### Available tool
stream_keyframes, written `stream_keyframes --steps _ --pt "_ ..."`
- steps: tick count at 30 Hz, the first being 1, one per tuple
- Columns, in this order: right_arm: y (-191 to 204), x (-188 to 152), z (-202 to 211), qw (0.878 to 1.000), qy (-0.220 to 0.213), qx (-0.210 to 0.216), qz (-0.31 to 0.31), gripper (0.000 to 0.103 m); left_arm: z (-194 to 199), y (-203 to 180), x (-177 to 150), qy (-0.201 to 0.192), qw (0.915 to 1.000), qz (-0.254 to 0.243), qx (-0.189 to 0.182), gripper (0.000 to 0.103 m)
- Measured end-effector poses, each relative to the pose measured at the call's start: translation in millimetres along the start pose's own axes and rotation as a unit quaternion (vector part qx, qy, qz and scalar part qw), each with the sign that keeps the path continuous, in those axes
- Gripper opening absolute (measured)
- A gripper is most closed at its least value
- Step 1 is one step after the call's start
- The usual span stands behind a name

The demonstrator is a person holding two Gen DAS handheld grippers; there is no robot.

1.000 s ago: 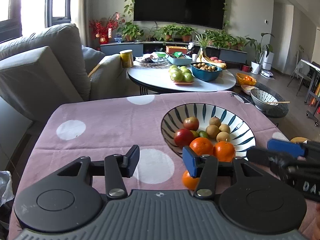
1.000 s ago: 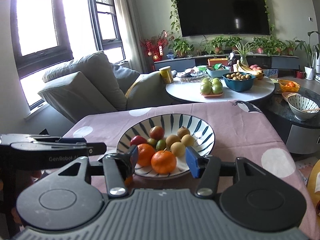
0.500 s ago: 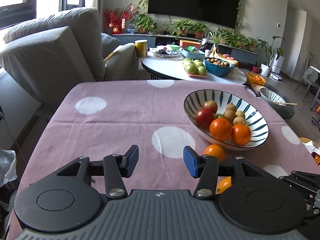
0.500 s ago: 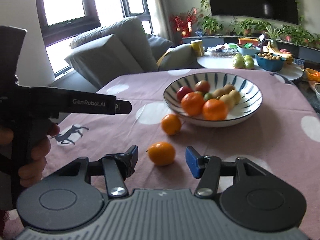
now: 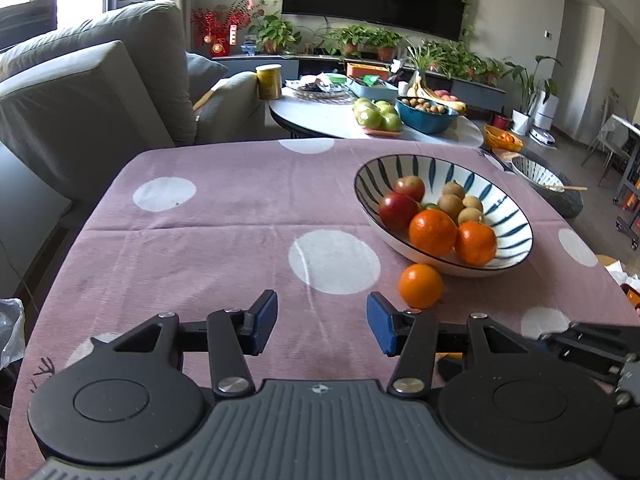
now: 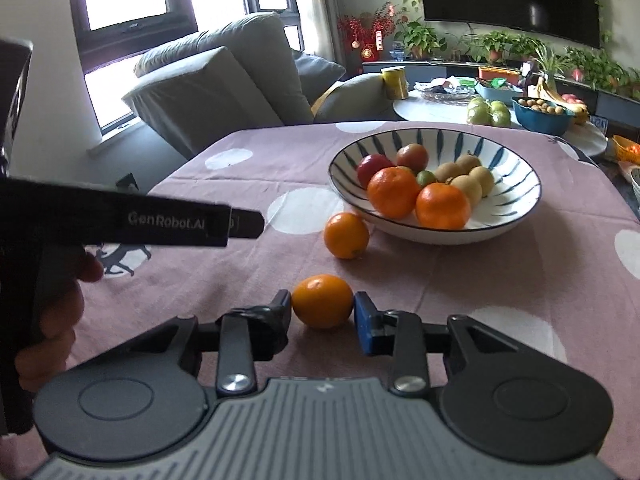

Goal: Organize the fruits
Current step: 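Move left tool to a mandarin orange while right tool grasps another orange, then close left tool on the mandarin orange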

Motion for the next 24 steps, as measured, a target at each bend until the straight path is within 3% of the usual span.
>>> stream_keyframes --steps 10,20,22,24 --pt "-43.5 1.2 36.9 0.996 -0.038 -0.064 -0.039 0.003 -14.4 -40.4 -0.7 0.018 0.9982 -0.036 -0.044 0.051" --pt "-66.5 4.2 43.4 0.993 -0.054 -0.085 -0.068 0.003 -42.3 -66.5 1.0 0.025 0.9973 -0.063 -0.028 0.053" --pt "-66.9 4.4 42.6 0.993 -0.054 -0.082 -0.069 0.003 -47.2 -68.2 2.2 0.027 0.9974 -0.061 -0.027 0.051" --pt "-66.7 5.1 42.2 0.993 -0.055 -0.079 -0.067 0.003 -50.3 -68.8 2.2 0.032 0.9973 -0.059 -0.027 0.03"
Point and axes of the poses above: each gripper's, at about its wrist camera, not at the fingertips, and z roughly against the way its jaws point, y to its left, x to its top, the point moved 1 cm from there along -z, roughly the way its jaws point, and after that the axes turned 10 degrees about -y, right-handed, at the moved point
